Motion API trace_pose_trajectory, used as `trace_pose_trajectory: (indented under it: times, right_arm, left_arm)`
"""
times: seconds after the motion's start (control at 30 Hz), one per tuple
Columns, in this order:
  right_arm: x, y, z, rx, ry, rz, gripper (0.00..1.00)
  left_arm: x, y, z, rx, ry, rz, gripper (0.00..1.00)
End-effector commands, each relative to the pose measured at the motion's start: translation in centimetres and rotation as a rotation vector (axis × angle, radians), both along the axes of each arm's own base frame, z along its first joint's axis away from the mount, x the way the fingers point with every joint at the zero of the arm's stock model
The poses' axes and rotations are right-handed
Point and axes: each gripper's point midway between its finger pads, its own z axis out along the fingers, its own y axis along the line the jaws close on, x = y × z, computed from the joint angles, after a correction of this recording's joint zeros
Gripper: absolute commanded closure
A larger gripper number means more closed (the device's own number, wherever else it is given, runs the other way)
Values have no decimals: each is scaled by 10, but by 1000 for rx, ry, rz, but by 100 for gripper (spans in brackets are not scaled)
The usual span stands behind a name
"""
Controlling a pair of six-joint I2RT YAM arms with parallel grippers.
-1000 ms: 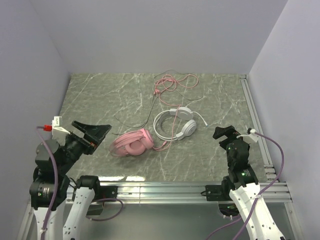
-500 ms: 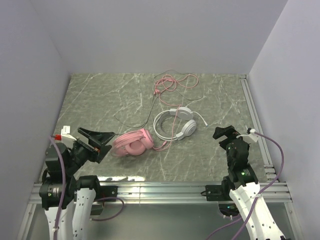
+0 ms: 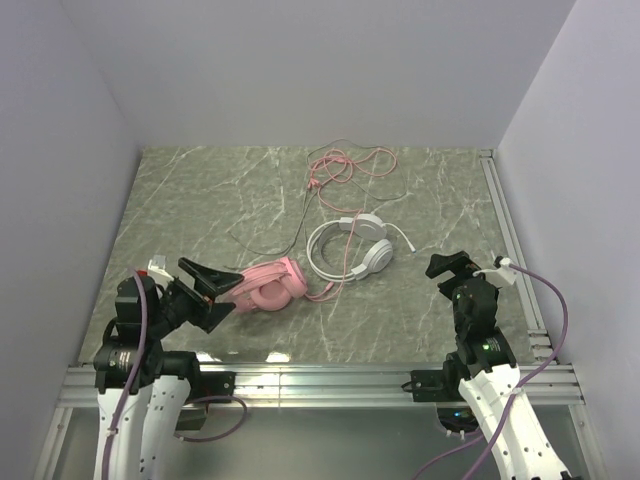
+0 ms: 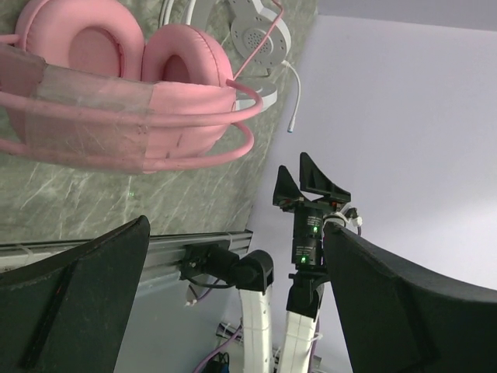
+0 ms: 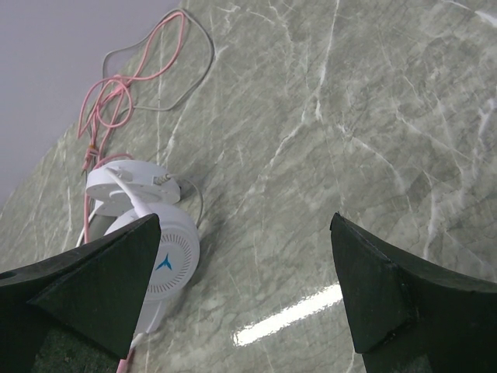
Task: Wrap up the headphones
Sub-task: Grab headphones with the left arm
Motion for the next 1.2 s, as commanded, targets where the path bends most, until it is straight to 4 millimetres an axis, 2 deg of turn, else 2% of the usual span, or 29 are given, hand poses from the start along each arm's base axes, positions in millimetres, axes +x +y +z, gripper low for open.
trace_pose_trajectory:
  times: [0.0, 0.13, 0.17, 0.27, 0.33, 0.37, 0.4, 0.5, 0.53, 0.63, 0.67, 0.7, 0.73, 0.77, 0.87, 0.97, 1.07, 1.17]
  right_arm:
    - [4, -4, 14, 2, -42, -23, 3]
    - [4, -5, 13, 0, -33, -27, 3]
    - [4, -5, 13, 1, -34, -28, 3]
    - [3, -5, 13, 0, -34, -32, 3]
    - [3, -6, 13, 4, -33, -35, 3]
    - [3, -6, 14, 4, -36, -35, 3]
    - [2, -6, 13, 3, -35, -35, 3]
    - [3, -6, 14, 4, -36, -35, 3]
    - [3, -5, 14, 4, -38, -32, 3]
    - [4, -4, 14, 3, -34, -25, 3]
    - [4, -4, 14, 3, -32, -25, 3]
    - [4, -4, 13, 1, -29, -25, 3]
    - [4, -4, 14, 2, -32, -23, 3]
    - [4, -4, 14, 1, -33, -25, 3]
    - [4, -4, 14, -1, -36, -22, 3]
    - [3, -4, 15, 1, -39, -23, 3]
    - [3, -3, 14, -1, -38, -19, 3]
    - [4, -3, 13, -1, -35, -16, 4]
  left_arm:
    - [12, 1, 11, -2, -39, 11, 1]
    - [33, 1, -5, 42, -20, 24, 1]
    - [44, -1, -20, 62, 34, 14, 1]
    - [70, -2, -19, 121, 26, -18, 1]
    - [86, 12, -16, 201, 5, 43, 1]
    - [93, 17, -5, 222, -17, 72, 1]
    - [103, 31, -3, 275, -29, 147, 1]
    - [125, 43, 5, 310, -58, 216, 1]
    - [139, 50, -1, 329, -42, 247, 1]
    - [162, 54, 0, 335, -52, 278, 1]
    - [179, 54, -5, 327, -59, 287, 1]
    - [187, 53, -7, 316, -59, 288, 1]
    - [196, 50, -21, 309, -24, 269, 1]
    - [208, 49, -15, 298, -54, 271, 1]
    - [230, 44, -29, 311, -13, 233, 1]
    - [240, 47, -22, 371, -30, 210, 1]
    - [229, 56, -16, 420, -32, 230, 1]
    - [213, 60, -20, 438, -11, 221, 1]
